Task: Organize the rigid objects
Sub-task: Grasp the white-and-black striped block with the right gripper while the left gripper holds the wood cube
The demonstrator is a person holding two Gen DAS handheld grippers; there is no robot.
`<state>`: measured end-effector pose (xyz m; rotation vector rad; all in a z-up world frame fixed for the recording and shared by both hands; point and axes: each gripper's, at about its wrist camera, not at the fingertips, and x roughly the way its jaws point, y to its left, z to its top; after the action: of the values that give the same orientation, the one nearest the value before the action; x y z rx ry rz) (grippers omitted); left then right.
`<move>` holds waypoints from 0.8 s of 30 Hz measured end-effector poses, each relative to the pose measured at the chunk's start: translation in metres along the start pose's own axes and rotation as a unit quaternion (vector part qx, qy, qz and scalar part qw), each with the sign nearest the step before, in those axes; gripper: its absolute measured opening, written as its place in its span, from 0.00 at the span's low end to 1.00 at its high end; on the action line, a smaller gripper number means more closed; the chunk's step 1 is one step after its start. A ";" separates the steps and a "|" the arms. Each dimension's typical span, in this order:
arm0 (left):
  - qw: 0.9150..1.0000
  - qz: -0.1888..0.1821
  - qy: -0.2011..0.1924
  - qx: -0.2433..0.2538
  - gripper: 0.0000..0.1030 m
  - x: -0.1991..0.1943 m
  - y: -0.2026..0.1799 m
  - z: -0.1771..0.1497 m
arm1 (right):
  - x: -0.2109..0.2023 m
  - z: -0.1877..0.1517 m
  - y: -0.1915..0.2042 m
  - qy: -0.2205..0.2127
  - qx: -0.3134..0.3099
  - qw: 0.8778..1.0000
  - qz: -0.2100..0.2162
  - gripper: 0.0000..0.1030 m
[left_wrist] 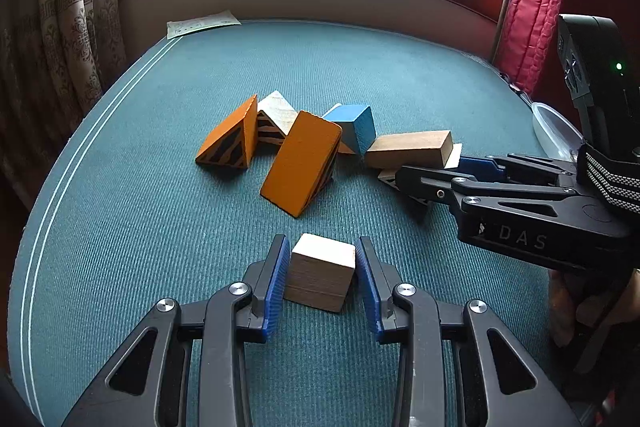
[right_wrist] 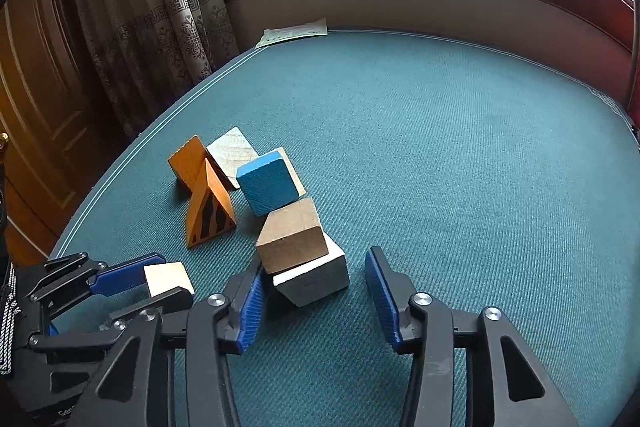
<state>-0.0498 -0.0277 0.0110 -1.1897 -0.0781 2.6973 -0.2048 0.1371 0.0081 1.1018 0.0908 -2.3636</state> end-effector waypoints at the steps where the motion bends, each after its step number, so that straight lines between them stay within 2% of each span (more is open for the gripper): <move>1: 1.000 0.000 0.000 0.000 0.34 0.000 0.000 0.000 | 0.000 0.000 0.001 0.000 -0.002 1.000 0.003 0.39; 6: 1.000 0.001 0.000 0.001 0.34 0.000 0.000 0.000 | -0.004 -0.003 0.004 0.000 -0.006 1.000 -0.004 0.37; 24: 1.000 0.006 -0.003 -0.002 0.34 -0.005 0.002 -0.003 | -0.043 -0.033 -0.014 -0.017 0.052 0.998 -0.016 0.37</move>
<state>-0.0452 -0.0305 0.0124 -1.1884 -0.0768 2.7128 -0.1659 0.1767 0.0154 1.1158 -0.0276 -2.4395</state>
